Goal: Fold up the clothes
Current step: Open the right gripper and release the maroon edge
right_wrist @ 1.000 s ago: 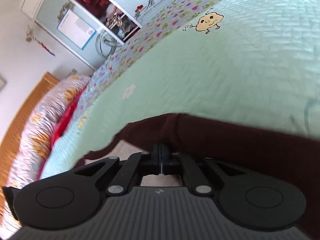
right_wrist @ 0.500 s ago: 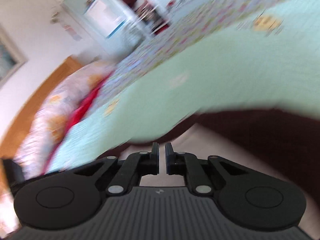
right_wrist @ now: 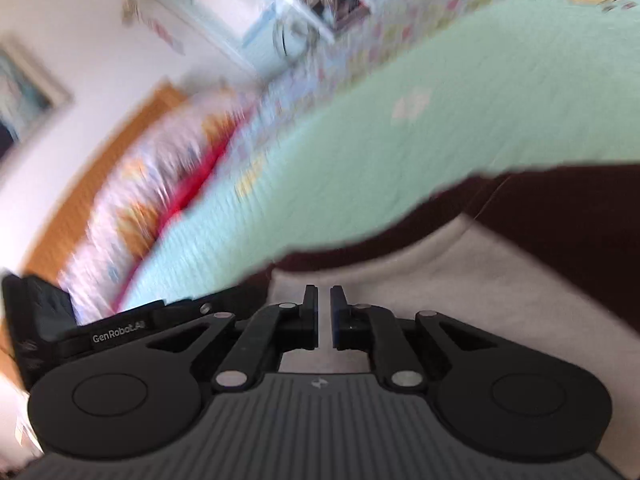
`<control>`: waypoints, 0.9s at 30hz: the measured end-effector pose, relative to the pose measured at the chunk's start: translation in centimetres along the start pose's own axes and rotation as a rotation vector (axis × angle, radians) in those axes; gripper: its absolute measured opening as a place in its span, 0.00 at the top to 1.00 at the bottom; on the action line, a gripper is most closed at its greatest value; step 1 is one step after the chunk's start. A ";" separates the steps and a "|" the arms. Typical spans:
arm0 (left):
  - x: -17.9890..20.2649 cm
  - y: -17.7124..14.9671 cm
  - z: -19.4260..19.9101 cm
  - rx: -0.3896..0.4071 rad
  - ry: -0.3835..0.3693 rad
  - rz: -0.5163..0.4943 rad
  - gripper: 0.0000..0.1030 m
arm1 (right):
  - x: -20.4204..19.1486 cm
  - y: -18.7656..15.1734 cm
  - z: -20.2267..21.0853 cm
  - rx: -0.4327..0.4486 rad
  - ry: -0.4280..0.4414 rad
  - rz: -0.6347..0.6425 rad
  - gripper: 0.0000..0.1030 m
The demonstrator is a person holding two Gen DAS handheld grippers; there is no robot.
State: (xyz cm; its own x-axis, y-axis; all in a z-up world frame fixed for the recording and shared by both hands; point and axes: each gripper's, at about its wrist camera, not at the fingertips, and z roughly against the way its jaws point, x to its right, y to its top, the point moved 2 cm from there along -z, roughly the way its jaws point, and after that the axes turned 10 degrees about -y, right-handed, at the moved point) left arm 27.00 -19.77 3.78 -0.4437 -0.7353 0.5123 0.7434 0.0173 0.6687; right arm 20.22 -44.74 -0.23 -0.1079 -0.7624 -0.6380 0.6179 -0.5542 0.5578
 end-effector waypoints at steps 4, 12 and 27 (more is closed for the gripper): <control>0.4 -0.5 -3.2 -0.059 0.094 -0.092 0.31 | 2.0 0.6 0.0 0.031 -0.049 -0.076 0.85; 3.5 -0.8 -2.1 -0.099 0.142 -0.114 0.30 | 1.5 0.7 2.3 0.119 -0.070 -0.099 0.82; 8.4 -3.3 -0.6 -0.169 0.113 -0.172 0.27 | 0.9 -5.7 11.5 0.155 -0.107 -0.112 0.71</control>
State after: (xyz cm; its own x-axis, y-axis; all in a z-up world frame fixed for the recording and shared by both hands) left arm 21.11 -26.42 5.59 -0.5187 -0.7890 0.3292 0.7396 -0.2208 0.6358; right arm 7.63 -46.10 2.11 -0.2562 -0.7201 -0.6449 0.4716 -0.6755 0.5669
